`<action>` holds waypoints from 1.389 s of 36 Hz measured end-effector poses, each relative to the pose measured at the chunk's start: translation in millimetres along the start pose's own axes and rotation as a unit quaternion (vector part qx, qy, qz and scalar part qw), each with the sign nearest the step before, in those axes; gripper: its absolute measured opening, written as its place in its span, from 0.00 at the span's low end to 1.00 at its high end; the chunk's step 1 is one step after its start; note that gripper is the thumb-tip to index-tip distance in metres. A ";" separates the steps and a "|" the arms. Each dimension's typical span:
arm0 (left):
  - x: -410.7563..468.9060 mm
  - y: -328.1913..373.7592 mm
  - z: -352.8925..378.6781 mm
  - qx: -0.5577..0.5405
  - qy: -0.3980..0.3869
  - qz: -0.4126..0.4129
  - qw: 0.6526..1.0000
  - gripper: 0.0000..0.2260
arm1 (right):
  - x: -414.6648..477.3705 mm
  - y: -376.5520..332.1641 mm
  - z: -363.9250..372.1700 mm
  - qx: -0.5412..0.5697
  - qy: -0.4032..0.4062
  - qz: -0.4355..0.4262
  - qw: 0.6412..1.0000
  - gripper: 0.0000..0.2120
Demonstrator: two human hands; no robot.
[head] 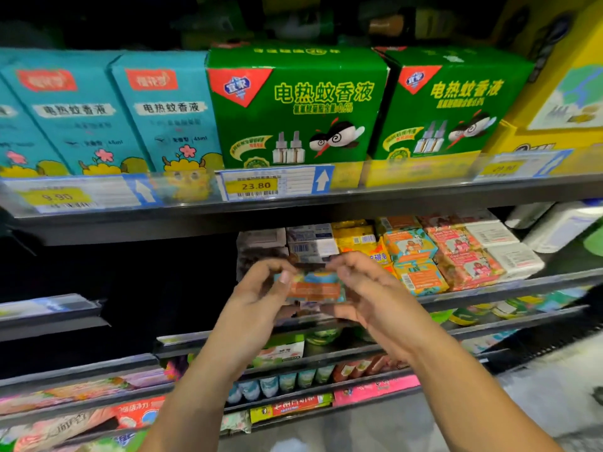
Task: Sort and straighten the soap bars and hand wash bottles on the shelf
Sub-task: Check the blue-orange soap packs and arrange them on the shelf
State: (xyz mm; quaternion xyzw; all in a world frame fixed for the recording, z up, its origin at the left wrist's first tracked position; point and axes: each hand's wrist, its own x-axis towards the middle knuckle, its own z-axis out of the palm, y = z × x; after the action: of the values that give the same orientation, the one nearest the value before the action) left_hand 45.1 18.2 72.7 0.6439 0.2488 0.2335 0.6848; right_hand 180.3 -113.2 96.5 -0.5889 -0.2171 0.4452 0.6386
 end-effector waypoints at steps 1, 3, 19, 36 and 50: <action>2.2 -2.2 3.9 0.013 0.002 0.025 1.000 0.04 | 1.3 0.8 0.3 -0.054 0.021 -0.035 0.998 0.07; 6.8 -7.4 13.9 0.016 0.023 0.078 0.997 0.03 | 4.2 4.7 -0.3 -0.203 0.087 -0.121 0.968 0.05; 26.0 -39.0 150.6 -0.042 -0.172 0.056 0.983 0.17 | -63.2 23.7 -145.0 -0.496 0.133 -0.151 0.845 0.39; 37.9 -153.1 584.0 0.398 -0.354 0.119 0.838 0.07 | -288.2 108.8 -581.5 -0.465 0.413 0.011 0.783 0.33; 4.5 -270.5 823.0 0.554 -0.506 0.016 0.661 0.22 | -440.2 248.9 -807.6 -0.328 0.524 0.225 0.753 0.30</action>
State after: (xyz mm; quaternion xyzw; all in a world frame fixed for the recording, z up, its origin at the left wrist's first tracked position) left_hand 576.4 -625.8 -158.8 0.9272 -0.0628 -0.2980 0.2181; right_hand 525.6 -949.9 -201.2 -0.9351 0.1571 0.0992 0.3018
